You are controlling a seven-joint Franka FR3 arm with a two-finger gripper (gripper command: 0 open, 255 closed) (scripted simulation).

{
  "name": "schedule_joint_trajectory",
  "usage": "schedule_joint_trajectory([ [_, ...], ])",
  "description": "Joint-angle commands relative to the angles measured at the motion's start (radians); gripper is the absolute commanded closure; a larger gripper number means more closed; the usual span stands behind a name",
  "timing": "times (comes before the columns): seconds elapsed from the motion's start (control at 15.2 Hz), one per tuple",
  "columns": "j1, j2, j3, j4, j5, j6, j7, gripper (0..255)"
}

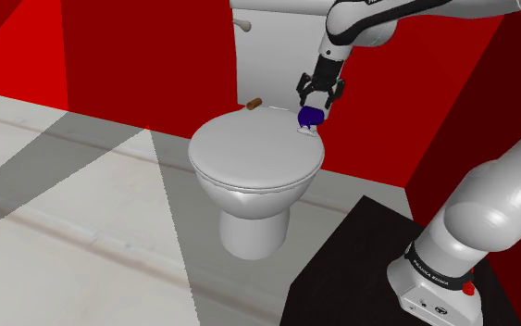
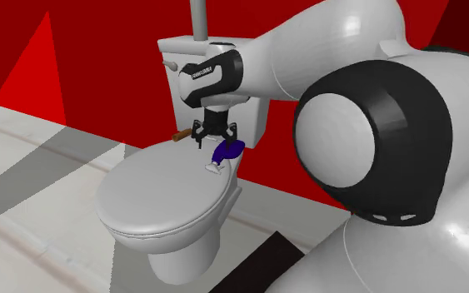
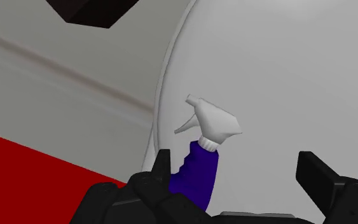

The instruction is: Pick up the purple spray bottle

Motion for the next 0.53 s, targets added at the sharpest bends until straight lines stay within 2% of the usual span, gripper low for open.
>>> schedule_joint_trajectory([
  [0.0, -0.009, 0.062, -0.012, 0.016, 0.021, 0.047, 0.029, 0],
  [0.46, -0.039, 0.262, -0.049, 0.096, 0.106, 0.164, 0.083, 0],
])
